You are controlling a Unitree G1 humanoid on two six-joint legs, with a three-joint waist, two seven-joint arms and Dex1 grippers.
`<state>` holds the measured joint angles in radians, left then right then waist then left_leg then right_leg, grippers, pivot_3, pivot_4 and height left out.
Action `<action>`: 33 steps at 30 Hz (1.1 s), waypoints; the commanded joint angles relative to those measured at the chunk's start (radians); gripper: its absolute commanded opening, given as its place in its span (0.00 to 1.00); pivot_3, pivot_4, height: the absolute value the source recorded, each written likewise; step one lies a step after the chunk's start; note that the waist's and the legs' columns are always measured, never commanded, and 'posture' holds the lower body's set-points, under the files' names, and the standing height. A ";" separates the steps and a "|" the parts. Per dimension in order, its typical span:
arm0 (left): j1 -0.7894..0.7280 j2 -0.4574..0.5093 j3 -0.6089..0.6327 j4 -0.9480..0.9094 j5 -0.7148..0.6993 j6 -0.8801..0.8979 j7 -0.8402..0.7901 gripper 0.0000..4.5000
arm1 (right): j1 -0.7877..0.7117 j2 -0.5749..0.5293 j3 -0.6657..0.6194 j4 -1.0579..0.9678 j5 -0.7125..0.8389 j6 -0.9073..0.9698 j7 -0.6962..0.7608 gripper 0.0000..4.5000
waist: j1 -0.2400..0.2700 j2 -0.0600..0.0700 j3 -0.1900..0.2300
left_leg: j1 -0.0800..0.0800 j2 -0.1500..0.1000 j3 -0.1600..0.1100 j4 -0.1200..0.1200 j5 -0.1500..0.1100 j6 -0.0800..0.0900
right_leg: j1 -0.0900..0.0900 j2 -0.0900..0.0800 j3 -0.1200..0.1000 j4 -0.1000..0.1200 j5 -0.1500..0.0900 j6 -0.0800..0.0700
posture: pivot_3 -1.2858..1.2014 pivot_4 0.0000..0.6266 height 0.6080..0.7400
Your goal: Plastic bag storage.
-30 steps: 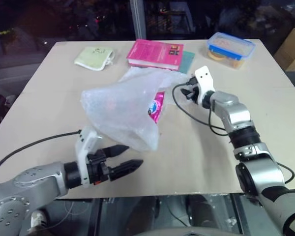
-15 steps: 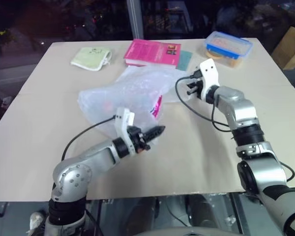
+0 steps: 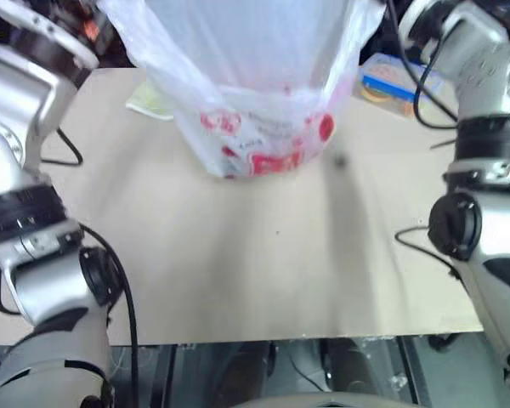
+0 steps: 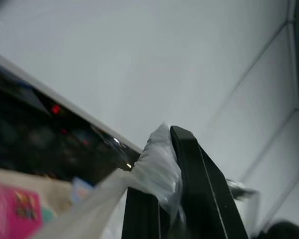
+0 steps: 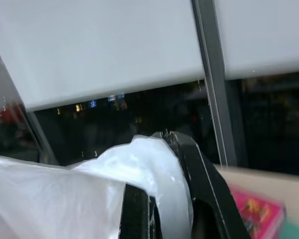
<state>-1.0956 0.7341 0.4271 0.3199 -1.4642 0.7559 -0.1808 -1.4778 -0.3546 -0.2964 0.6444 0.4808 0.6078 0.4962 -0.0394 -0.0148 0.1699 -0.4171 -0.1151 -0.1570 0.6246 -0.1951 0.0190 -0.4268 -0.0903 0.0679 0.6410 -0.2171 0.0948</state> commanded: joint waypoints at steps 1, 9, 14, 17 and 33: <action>-0.152 0.045 0.022 0.155 0.128 -0.074 -0.106 0.01 | -0.077 -0.096 -0.069 0.046 0.017 -0.037 -0.008 0.00 | -0.003 -0.002 0.001 | 0.000 0.000 0.000 0.000 0.000 0.000 | -0.001 0.000 0.000 0.000 0.000 0.000 | 0.52 0.24 1.00; -0.075 -0.041 -0.086 0.066 0.324 -0.016 -0.266 0.01 | 0.179 -0.270 -0.072 -0.400 0.052 0.167 -0.069 0.00 | -0.004 -0.002 0.000 | -0.007 0.000 0.001 -0.004 0.000 0.000 | -0.012 -0.003 0.000 0.002 0.000 0.000 | 0.52 0.24 1.00; 0.234 -0.085 -0.123 -0.274 0.407 -0.033 -0.295 0.01 | 0.552 -0.223 -0.079 -0.810 0.098 0.287 -0.171 0.00 | -0.034 -0.002 0.001 | -0.015 0.000 0.009 -0.001 -0.001 0.002 | -0.024 -0.008 0.000 0.012 0.000 0.000 | 0.52 0.24 1.00; 0.451 -0.106 -0.214 -0.466 0.540 -0.082 -0.294 0.01 | 0.817 -0.173 -0.033 -1.024 0.066 0.277 -0.217 0.00 | -0.034 -0.001 -0.001 | -0.015 -0.001 0.013 0.003 -0.001 0.003 | -0.029 -0.009 0.004 0.016 0.000 0.000 | 0.52 0.24 1.00; 1.177 -0.087 -0.162 -0.806 0.798 -0.303 -0.452 0.83 | 1.682 -0.294 -0.101 -1.424 -0.033 0.022 -0.008 0.86 | 0.012 0.000 -0.001 | 0.005 0.003 0.014 0.009 -0.006 0.010 | -0.002 -0.007 -0.002 0.009 0.001 0.002 | 0.52 0.24 1.00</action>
<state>0.0491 0.6217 0.1877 -0.4449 -0.6664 0.4735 -0.6122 0.1824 -0.6362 -0.3015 -0.7188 0.4093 0.6535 0.4474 -0.0277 -0.0145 0.1691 -0.4128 -0.1101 -0.1425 0.6325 -0.2015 0.0286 -0.4288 -0.0958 0.0663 0.6478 -0.2157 0.0971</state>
